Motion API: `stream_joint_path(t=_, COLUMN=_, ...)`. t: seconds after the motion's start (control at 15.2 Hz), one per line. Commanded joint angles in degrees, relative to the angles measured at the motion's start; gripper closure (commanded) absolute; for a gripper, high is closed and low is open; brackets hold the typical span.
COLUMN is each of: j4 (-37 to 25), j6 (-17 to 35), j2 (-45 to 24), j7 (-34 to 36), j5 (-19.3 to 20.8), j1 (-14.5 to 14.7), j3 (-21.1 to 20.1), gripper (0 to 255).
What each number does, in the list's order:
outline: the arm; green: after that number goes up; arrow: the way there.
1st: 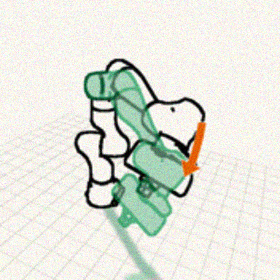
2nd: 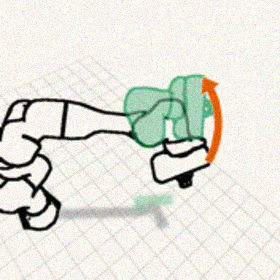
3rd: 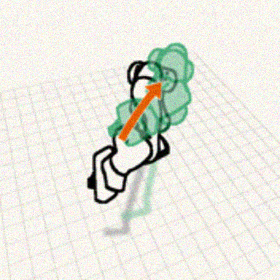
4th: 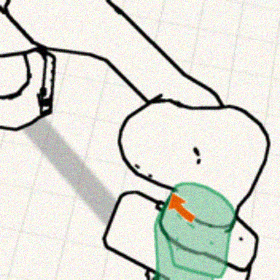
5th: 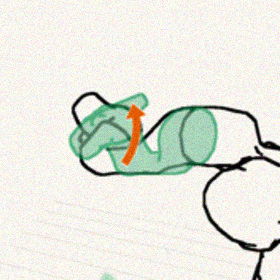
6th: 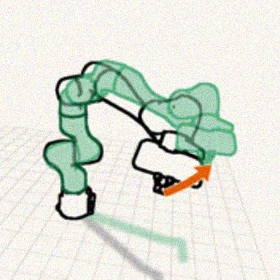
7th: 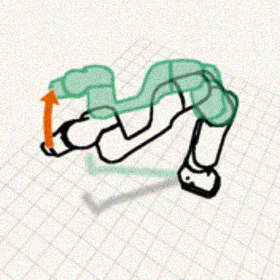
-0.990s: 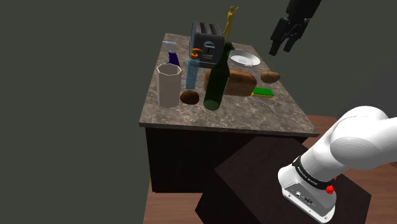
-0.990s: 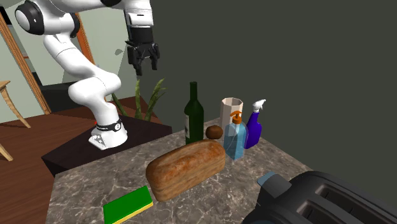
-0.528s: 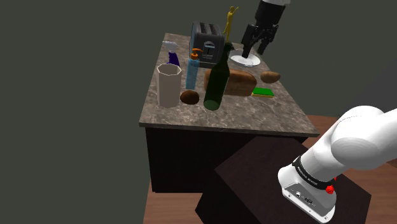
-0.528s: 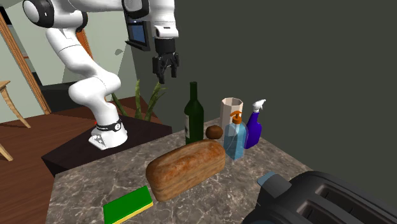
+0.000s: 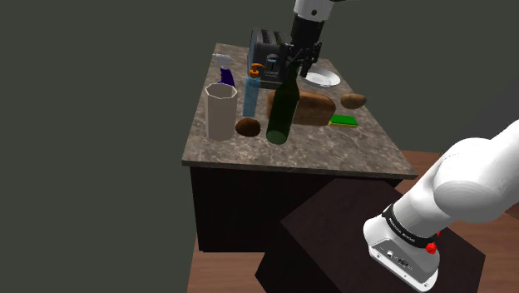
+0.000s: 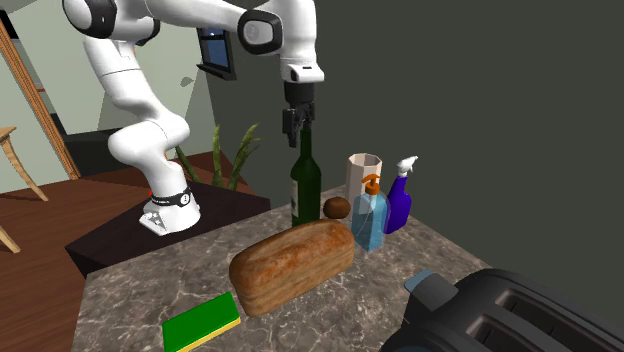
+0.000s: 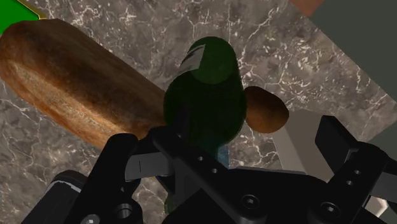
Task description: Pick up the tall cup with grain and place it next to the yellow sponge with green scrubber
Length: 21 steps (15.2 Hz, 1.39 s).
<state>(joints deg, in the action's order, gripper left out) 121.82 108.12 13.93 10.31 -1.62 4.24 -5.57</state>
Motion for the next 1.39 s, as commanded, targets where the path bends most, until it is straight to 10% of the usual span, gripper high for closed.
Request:
stream_joint_path(t=0.0, j4=-3.02, j6=1.49, j2=-4.32, j7=1.01, j5=0.25, j1=0.31, j3=-0.72, gripper=0)
stream_joint_path(t=0.92, j4=-30.68, j6=4.74, j2=-34.58, j7=7.32, j5=4.75, j1=4.06, j3=-3.18, gripper=0)
stream_joint_path(t=1.32, j4=-28.00, j6=8.77, j2=-35.94, j7=7.49, j5=5.01, j1=4.13, j3=-3.04, gripper=0)
